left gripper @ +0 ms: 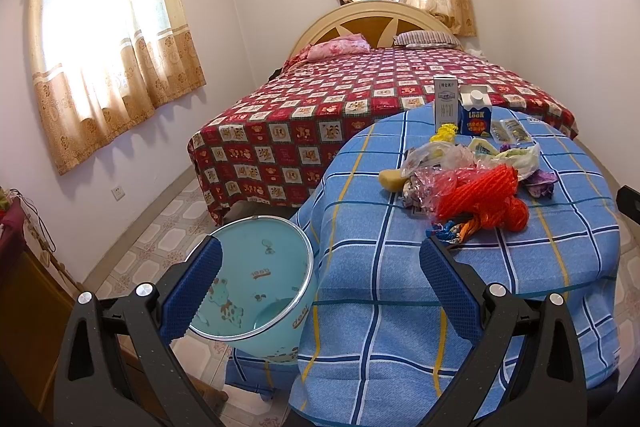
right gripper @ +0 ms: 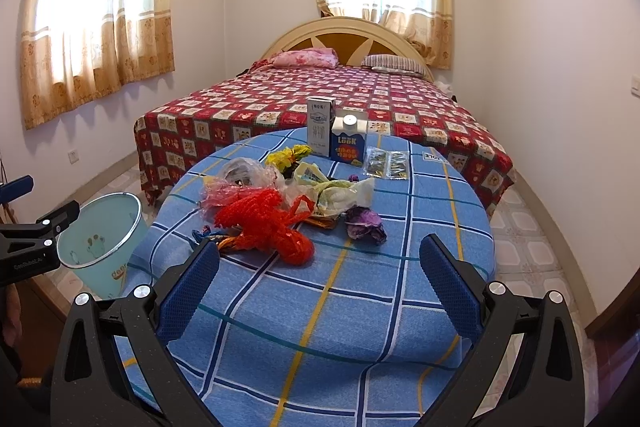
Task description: Collect trash
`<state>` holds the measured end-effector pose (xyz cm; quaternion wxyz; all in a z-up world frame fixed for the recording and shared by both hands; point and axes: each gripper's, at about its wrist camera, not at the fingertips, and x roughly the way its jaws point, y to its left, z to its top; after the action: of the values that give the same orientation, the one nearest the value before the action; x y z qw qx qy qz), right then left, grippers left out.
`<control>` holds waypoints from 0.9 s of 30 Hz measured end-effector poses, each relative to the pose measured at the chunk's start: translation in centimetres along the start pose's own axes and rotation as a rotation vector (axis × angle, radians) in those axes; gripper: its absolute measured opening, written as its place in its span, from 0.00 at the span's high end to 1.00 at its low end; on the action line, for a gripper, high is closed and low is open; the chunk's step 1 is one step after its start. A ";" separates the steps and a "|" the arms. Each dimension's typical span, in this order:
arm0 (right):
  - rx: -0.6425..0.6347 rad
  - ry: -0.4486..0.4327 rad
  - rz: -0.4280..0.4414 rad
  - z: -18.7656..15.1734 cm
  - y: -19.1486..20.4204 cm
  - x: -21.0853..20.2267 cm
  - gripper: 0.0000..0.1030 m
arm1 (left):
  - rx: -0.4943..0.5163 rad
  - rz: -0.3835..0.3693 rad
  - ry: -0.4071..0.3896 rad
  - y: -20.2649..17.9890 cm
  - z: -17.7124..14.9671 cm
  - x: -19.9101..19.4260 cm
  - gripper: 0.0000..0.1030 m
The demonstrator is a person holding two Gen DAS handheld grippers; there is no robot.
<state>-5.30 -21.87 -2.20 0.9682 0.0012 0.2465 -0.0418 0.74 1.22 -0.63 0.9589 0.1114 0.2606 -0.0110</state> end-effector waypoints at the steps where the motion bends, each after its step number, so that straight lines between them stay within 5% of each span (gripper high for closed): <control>1: 0.002 0.004 0.000 0.2 -0.3 0.1 0.05 | 0.001 0.001 0.003 0.0 -0.1 0.1 0.06; 14: 0.027 0.045 -0.017 -0.4 -2.0 2.4 0.05 | 0.022 0.013 0.074 -0.8 -1.1 3.2 0.06; 27: 0.044 0.043 -0.027 -0.7 -3.1 9.5 0.05 | 0.000 0.069 0.173 -1.9 -1.8 10.4 0.06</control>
<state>2.45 -25.72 -7.31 0.9618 0.0198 0.2663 -0.0604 8.72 0.15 -7.76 0.9325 0.1210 0.3387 0.0318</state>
